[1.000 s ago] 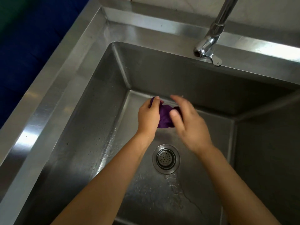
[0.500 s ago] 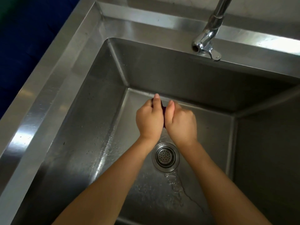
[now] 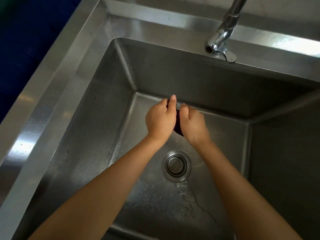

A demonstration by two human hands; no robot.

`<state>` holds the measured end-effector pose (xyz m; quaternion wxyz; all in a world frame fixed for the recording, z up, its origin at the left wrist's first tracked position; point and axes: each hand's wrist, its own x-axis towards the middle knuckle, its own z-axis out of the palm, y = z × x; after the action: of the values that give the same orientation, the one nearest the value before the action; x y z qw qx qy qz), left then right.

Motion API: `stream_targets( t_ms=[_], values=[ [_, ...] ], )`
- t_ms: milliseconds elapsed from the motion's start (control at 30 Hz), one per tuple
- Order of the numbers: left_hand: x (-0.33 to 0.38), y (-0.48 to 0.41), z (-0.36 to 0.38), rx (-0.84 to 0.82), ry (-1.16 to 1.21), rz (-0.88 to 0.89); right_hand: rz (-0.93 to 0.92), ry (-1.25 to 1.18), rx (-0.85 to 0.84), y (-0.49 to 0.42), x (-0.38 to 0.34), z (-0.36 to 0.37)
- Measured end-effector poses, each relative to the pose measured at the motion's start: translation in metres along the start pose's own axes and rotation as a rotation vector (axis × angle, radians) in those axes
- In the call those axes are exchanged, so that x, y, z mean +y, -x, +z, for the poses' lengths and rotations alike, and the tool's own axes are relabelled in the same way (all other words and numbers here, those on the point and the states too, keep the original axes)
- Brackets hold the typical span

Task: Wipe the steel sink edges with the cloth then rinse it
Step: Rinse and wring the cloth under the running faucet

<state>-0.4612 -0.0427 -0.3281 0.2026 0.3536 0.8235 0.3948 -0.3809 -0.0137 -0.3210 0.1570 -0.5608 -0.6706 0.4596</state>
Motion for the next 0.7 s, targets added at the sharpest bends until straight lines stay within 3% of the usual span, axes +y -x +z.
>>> stream_targets(
  t_ms=[100, 167, 267, 333, 500, 700],
  values=[
    [-0.011, -0.011, 0.002, -0.105, 0.143, -0.277, 0.019, -0.081, -0.108, -0.003, 0.009, -0.007],
    [-0.017, -0.017, 0.0, -0.164, 0.342, -0.517, -0.132, -0.103, -0.069, 0.007, 0.016, -0.011],
    [-0.016, -0.013, -0.004, -0.333, 0.521, -0.717, -0.395, 0.205, -0.043, 0.02, 0.022, -0.005],
    [-0.011, -0.003, -0.001, -0.382, 0.557, -0.782, -0.389, 0.35, 0.042, 0.019, 0.022, 0.001],
    [-0.009, 0.001, 0.009, -0.153, 0.574, -0.687, -0.243, 0.379, 0.153, 0.014, 0.013, 0.006],
    [0.002, 0.004, 0.01, -0.087, 0.569, -0.571, -0.256, 0.202, 0.256, 0.014, 0.012, 0.001]
  ],
)
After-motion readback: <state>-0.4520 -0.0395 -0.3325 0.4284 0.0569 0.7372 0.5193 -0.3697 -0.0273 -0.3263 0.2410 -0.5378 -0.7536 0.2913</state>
